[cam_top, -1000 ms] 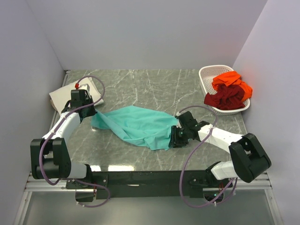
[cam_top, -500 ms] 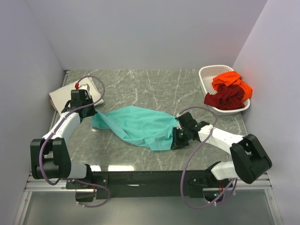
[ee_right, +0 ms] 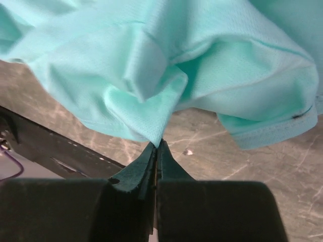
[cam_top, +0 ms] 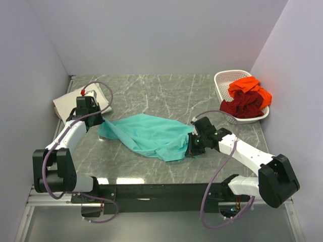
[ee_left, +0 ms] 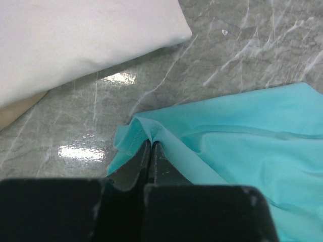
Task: Fold and stack the t-shirts
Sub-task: Flatten the tshirt out
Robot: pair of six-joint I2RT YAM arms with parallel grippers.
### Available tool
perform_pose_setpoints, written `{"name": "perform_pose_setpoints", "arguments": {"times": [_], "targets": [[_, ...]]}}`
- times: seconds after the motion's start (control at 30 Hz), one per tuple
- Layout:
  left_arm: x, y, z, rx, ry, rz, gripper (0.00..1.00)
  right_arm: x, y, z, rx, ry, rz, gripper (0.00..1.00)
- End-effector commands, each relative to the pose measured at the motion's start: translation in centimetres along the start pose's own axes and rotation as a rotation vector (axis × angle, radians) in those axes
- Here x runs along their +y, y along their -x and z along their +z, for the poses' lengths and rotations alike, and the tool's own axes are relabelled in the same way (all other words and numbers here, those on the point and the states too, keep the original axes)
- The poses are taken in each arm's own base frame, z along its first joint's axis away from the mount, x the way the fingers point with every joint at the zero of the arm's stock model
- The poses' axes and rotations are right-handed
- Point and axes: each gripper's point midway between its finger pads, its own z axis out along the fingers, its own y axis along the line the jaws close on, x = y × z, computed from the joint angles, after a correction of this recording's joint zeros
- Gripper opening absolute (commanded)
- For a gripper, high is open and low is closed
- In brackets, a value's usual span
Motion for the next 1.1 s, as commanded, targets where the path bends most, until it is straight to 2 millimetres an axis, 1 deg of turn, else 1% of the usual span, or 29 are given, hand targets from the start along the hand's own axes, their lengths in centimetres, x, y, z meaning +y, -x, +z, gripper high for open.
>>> {"name": "perform_pose_setpoints", "arguments": {"times": [0.0, 0.07, 0.1, 0.13, 0.17, 0.2, 0.23, 0.27, 0.3, 0.33, 0.37, 0.4, 0.47, 0.5, 0.57, 0.6, 0.63, 0.67, 0.7, 0.77, 0.8, 0.83, 0.87, 0.9, 0.93, 0.97, 1.0, 1.03, 1.07], "targets": [[-1.5, 2.1, -0.8, -0.049, -0.05, -0.016, 0.0, 2.0, 3.4, -2.5, -0.106, 0.015, -0.038, 0.0], [-2.5, 2.8, -0.9, -0.058, -0.065, -0.031, 0.0, 3.0, 5.4, -4.0, -0.151, 0.02, -0.054, 0.0], [-2.9, 3.3, -1.0, -0.068, -0.073, -0.053, 0.01, 3.7, 6.9, -4.9, -0.187, 0.028, -0.063, 0.0], [-4.5, 4.0, -1.3, -0.08, -0.108, -0.044, 0.0, 3.9, 7.6, -5.3, -0.2, 0.026, -0.073, 0.0], [-5.1, 4.7, -1.4, -0.091, -0.126, -0.054, 0.0, 4.4, 9.3, -6.2, -0.239, 0.03, -0.072, 0.0], [-5.8, 5.3, -1.5, -0.097, -0.146, -0.08, 0.0, 4.5, 10.2, -6.7, -0.256, 0.031, -0.073, 0.0], [-6.7, 7.0, -2.1, -0.129, -0.178, -0.094, 0.01, 4.6, 11.1, -7.1, -0.272, 0.031, -0.08, 0.0], [-7.4, 7.8, -2.1, -0.136, -0.204, -0.105, 0.0, 4.3, 12.2, -7.5, -0.286, 0.022, -0.067, 0.0], [-7.7, 8.7, -2.3, -0.152, -0.211, -0.128, 0.0, 5.1, 14.0, -8.9, -0.333, 0.036, -0.073, 0.0], [-8.4, 11.1, -3.1, -0.199, -0.226, -0.136, 0.0, 5.3, 15.1, -9.6, -0.359, 0.04, -0.077, 0.0], [-8.6, 11.7, -2.9, -0.196, -0.225, -0.146, 0.0, 5.4, 16.1, -9.9, -0.369, 0.038, -0.074, 0.0], [-9.4, 14.4, -4.1, -0.247, -0.248, -0.155, 0.01, 6.1, 18.3, -12.0, -0.434, 0.049, -0.083, 0.0], [-10.1, 16.4, -4.9, -0.273, -0.261, -0.17, 0.0, 6.5, 20.2, -13.3, -0.467, 0.043, -0.087, 0.0], [-10.7, 18.9, -6.5, -0.325, -0.277, -0.188, 0.01, 7.8, 22.1, -15.8, -0.533, 0.056, -0.112, 0.0], [-11.2, 21.2, -8.4, -0.38, -0.295, -0.207, 0.0, 7.9, 23.8, -17.4, -0.576, 0.019, -0.117, 0.0], [-11.6, 22.3, -9.4, -0.405, -0.311, -0.226, 0.0, 9.0, 25.3, -20.0, -0.646, 0.025, -0.137, 0.0], [-12.1, 24.2, -11.6, -0.46, -0.336, -0.233, 0.0, 8.8, 25.9, -21.0, -0.674, -0.011, -0.131, 0.0], [-12.4, 25.1, -12.9, -0.49, -0.349, -0.242, 0.0, 8.9, 26.7, -22.0, -0.703, -0.023, -0.129, 0.0], [-12.6, 25.8, -14.1, -0.512, -0.364, -0.257, 0.0, 9.9, 27.7, -24.5, -0.769, -0.016, -0.139, 0.0], [-13.1, 27.7, -18.1, -0.596, -0.408, -0.265, 0.0, 10.2, 28.3, -27.3, -0.843, -0.035, -0.136, 0.0], [-13.3, 28.1, -19.5, -0.625, -0.424, -0.269, 0.0, 11.0, 28.7, -29.8, -0.907, -0.022, -0.143, 0.0], [-13.4, 28.5, -20.8, -0.661, -0.439, -0.268, 0.0, 11.5, 28.8, -31.2, -0.944, -0.014, -0.149, 0.0], [-13.3, 28.8, -23.5, -0.712, -0.457, -0.267, 0.0, 12.0, 28.7, -34.0, -1.017, -0.009, -0.151, 0.0], [-13.1, 28.7, -24.6, -0.736, -0.46, -0.27, 0.0, 12.3, 28.5, -35.3, -1.052, -0.002, -0.151, 0.0], [-12.8, 28.9, -27.4, -0.798, -0.469, -0.272, 0.0, 12.6, 28.4, -36.9, -1.099, 0.008, -0.154, 0.0], [-12.6, 28.9, -28.7, -0.826, -0.476, -0.272, 0.0, 13.2, 27.6, -39.2, -1.156, 0.031, -0.16, 0.0], [-12.4, 28.7, -29.8, -0.851, -0.478, -0.275, 0.0, 13.3, 27.1, -40.6, -1.196, 0.039, -0.157, 0.0], [-12.1, 28.5, -32.5, -0.905, -0.489, -0.276, 0.0, 13.7, 26.8, -42.2, -1.246, 0.06, -0.162, 0.0], [-11.9, 28.3, -33.8, -0.935, -0.495, -0.278, 0.0, 14.0, 25.6, -44.1, -1.295, 0.084, -0.169, 0.0]]}}
